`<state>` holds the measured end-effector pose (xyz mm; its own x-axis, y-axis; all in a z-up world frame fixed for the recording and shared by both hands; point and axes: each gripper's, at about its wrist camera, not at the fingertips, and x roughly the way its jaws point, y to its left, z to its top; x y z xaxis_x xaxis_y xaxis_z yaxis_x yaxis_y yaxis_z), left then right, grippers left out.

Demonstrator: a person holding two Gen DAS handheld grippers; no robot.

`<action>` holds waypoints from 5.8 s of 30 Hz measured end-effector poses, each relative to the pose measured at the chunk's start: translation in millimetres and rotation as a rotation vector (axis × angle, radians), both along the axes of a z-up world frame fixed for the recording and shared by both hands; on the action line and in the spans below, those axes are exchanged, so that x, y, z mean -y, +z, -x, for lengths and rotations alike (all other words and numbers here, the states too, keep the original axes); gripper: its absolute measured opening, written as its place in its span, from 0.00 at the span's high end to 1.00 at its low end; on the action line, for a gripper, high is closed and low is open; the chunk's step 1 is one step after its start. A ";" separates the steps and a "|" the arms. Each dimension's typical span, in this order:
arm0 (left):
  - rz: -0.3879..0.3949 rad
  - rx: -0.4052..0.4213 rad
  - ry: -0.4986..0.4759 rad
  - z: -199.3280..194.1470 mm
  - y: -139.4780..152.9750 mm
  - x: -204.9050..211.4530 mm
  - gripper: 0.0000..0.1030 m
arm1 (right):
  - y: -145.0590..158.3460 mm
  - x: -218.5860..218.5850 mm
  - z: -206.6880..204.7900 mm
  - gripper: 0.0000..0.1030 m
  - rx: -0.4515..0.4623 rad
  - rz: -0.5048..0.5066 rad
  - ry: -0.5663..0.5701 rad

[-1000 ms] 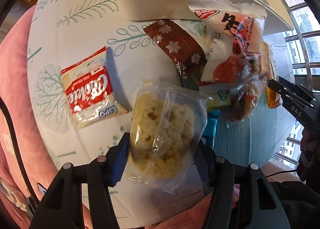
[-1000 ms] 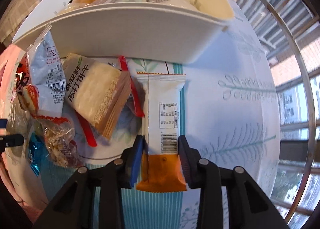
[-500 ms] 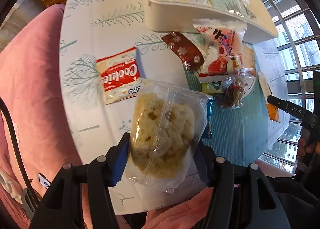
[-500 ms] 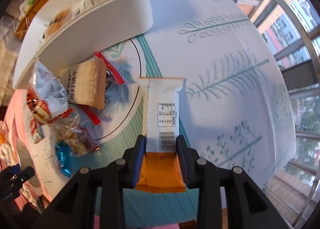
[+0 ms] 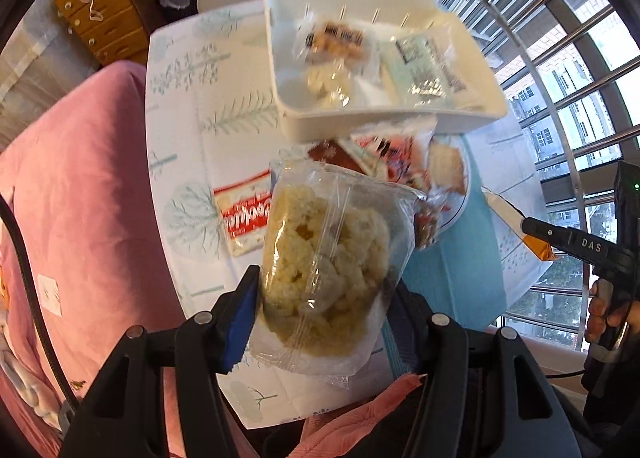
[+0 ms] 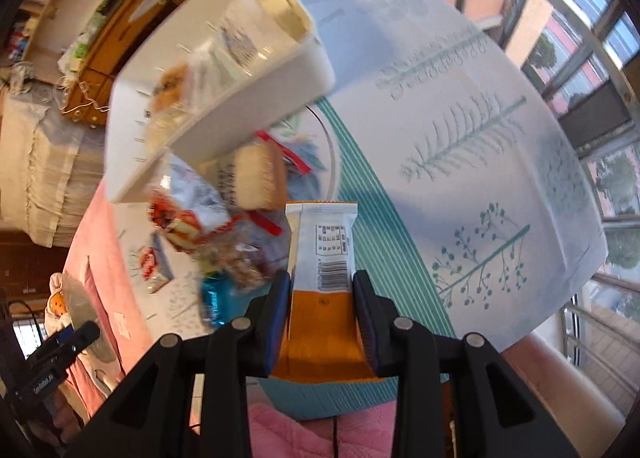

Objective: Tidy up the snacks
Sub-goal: 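Carry puff bag into basket with left tool while right tool carries bar in, then withdraw both open tools from the basket toward the remaining snacks, then grasp red Cookies pack with left tool while right tool grasps blue-wrapped candy, then carry Cookies pack into basket with left tool while right tool drops candy in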

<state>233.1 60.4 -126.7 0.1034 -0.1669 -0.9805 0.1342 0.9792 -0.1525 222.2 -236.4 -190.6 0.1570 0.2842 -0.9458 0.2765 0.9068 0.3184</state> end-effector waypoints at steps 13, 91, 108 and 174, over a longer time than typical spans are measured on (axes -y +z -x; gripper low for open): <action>0.005 0.079 -0.039 -45.9 39.4 16.2 0.43 | 76.2 -41.9 -35.7 0.69 0.177 0.004 0.211; 0.142 0.123 -0.025 -34.1 0.3 -85.0 0.21 | 24.4 -133.5 47.9 0.43 0.372 -0.017 -0.125; 0.095 -0.067 0.068 -35.8 -80.8 -88.3 0.12 | -31.5 -171.2 81.5 0.43 0.325 0.074 0.024; 0.025 -0.256 0.344 -21.3 -142.4 -117.5 0.56 | -83.3 -210.7 32.8 0.76 0.047 -0.011 0.309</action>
